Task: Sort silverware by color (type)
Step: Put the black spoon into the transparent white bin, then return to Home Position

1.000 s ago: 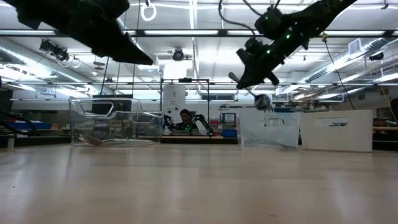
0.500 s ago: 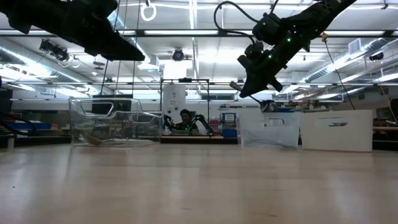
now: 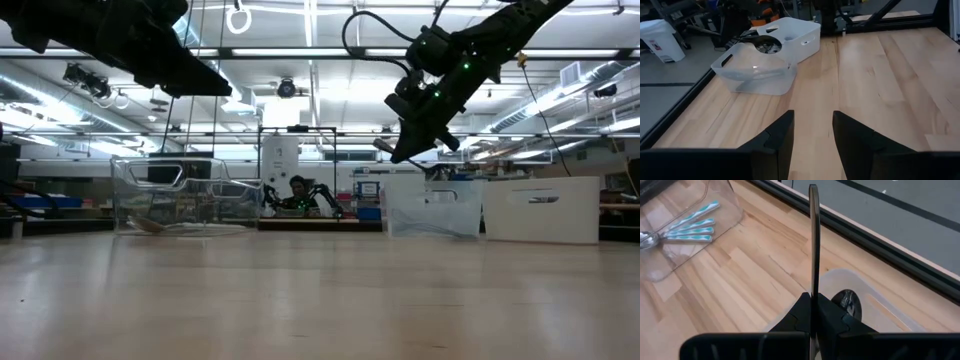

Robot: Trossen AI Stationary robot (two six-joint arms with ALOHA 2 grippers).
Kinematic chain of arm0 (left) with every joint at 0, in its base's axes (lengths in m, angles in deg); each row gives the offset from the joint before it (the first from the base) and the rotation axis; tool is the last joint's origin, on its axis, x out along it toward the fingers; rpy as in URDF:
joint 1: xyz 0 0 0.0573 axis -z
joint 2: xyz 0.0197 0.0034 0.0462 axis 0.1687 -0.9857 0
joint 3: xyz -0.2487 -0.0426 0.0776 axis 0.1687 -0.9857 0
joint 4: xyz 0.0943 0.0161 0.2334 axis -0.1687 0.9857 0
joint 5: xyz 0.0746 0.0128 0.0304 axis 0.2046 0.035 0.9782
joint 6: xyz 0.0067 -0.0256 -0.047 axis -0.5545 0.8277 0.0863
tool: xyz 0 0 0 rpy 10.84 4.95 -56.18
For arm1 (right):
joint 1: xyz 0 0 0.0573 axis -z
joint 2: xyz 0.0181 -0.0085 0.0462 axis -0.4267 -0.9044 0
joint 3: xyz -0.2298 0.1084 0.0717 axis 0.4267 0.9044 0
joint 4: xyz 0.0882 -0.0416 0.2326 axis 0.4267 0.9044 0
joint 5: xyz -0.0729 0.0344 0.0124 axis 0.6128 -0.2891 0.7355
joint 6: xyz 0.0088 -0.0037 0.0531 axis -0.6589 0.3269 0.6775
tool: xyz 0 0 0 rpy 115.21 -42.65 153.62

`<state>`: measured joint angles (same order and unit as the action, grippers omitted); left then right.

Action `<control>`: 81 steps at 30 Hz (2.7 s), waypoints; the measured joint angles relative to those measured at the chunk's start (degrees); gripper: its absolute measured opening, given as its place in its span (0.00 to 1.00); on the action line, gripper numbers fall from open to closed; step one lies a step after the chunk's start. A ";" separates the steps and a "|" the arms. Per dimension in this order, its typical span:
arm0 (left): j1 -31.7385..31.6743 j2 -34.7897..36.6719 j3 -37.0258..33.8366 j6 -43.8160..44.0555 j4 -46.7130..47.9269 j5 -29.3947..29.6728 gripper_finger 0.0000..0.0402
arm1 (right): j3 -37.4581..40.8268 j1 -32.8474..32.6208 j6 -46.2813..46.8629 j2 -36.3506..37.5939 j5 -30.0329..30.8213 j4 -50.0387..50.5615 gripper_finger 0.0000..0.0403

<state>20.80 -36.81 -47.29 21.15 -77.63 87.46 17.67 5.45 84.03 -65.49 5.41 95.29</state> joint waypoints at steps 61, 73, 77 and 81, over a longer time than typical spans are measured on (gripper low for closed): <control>0.00 -0.09 0.02 1.35 3.07 -0.04 0.35 | 10.32 4.43 11.08 -8.92 -5.02 -9.25 0.10; -0.07 5.45 -1.73 -3.33 2.64 -0.29 0.35 | 10.36 4.54 5.74 -3.51 -9.29 -9.14 0.31; -1.01 9.45 -5.61 -2.60 1.73 -0.28 0.35 | 10.36 4.00 4.82 -0.31 -9.27 -9.00 0.32; -2.48 13.50 -9.63 -0.43 1.04 -0.26 0.35 | 10.36 2.89 3.87 3.39 -9.14 -8.67 0.32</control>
<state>18.32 -23.31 -56.92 20.72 -76.59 87.20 28.03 8.34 87.90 -62.09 -3.73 86.62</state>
